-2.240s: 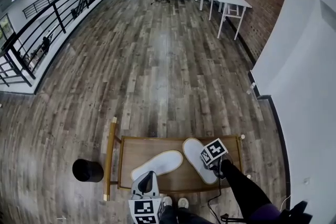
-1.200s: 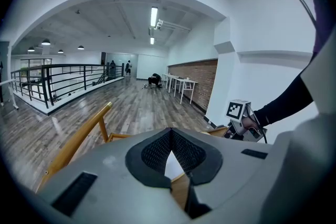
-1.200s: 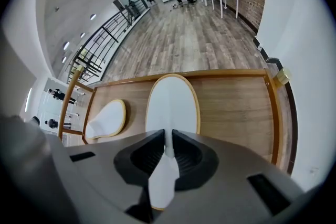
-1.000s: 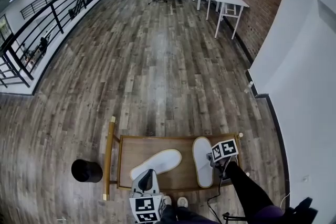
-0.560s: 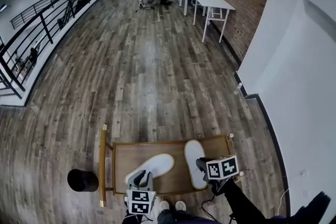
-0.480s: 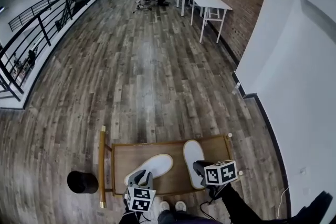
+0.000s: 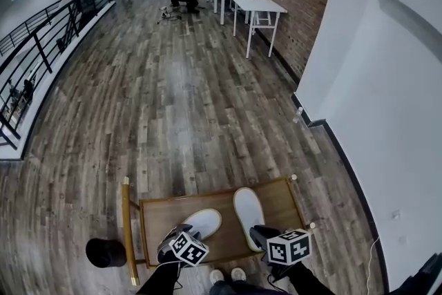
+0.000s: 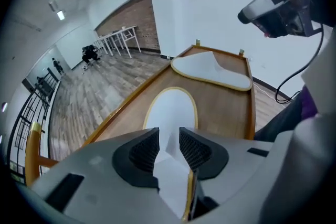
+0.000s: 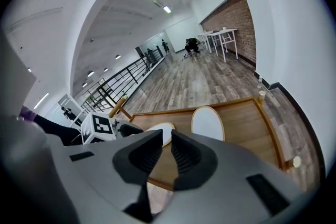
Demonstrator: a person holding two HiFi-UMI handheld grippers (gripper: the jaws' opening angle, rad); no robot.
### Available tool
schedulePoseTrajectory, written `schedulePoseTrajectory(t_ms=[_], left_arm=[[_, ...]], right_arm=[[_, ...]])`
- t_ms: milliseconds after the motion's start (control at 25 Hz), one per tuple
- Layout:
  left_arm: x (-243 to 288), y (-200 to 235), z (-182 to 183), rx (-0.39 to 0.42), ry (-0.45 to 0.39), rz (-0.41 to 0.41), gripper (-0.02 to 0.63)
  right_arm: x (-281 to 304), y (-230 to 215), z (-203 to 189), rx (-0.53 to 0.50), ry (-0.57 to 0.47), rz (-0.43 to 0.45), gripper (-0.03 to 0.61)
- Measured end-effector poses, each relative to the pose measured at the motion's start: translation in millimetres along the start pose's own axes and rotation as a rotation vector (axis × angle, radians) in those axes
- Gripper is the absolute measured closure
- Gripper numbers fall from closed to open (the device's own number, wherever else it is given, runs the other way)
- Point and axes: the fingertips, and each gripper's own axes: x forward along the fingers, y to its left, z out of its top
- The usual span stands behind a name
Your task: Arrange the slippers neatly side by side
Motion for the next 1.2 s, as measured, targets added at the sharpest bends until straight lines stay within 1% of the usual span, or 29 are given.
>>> schedulePoseTrajectory(t_ms=[120, 200, 280, 400, 480, 560, 600, 680, 760, 800, 880, 960, 1200], left_arm=[[12.6, -2.3, -3.5, 0.058, 0.073, -0.041, 0.520], [17.8, -3.9, -7.7, 0.083, 0.109, -0.053, 0.522], [19.4, -5.4, -9.3, 0.092, 0.123, -0.069, 0.523], [20.4, -7.1, -9.6, 0.111, 0.137, -0.093, 0.576], [20.4, -9.2, -9.9, 0.120, 0.142, -0.114, 0.591], [20.0, -10.1, -8.9, 0.097, 0.141, -0.135, 0.592], [19.2, -10.4, -7.9, 0.068, 0.140, -0.147, 0.594], [16.4, -10.8, -5.1, -0.021, 0.134, -0.174, 0.598], [11.0, -5.7, -1.3, -0.144, 0.110, -0.174, 0.601], [5.9, 1.7, 0.9, -0.212, 0.091, -0.153, 0.601], [-5.7, 15.6, 5.8, -0.356, 0.044, -0.114, 0.603], [-14.8, 17.8, 12.5, -0.501, -0.016, -0.129, 0.603], [-40.4, 36.1, 36.0, -0.835, -0.198, -0.109, 0.603]], right_arm=[[-6.7, -5.0, -0.9, 0.007, -0.003, -0.021, 0.528], [-8.7, -7.5, -3.5, 0.013, -0.001, -0.030, 0.528], [-9.3, -8.9, -5.2, 0.016, 0.000, -0.037, 0.528], [-8.0, -10.2, -5.5, 0.023, 0.001, -0.037, 0.528], [-6.1, -8.0, -5.4, 0.023, 0.005, -0.033, 0.528], [-4.1, -5.2, -4.5, 0.018, 0.008, -0.029, 0.528], [-3.2, -4.2, -4.2, 0.014, 0.009, -0.027, 0.528], [-1.9, -2.9, -3.9, 0.008, 0.011, -0.025, 0.528], [-1.3, -2.1, -4.1, 0.006, 0.010, -0.024, 0.528], [-1.1, -1.9, -4.1, 0.007, 0.009, -0.024, 0.528], [-0.5, -1.7, -3.2, 0.009, 0.007, -0.024, 0.528], [0.5, 0.6, -2.2, 0.008, 0.005, -0.023, 0.528], [3.9, 12.4, -1.8, -0.005, 0.000, -0.001, 0.528]])
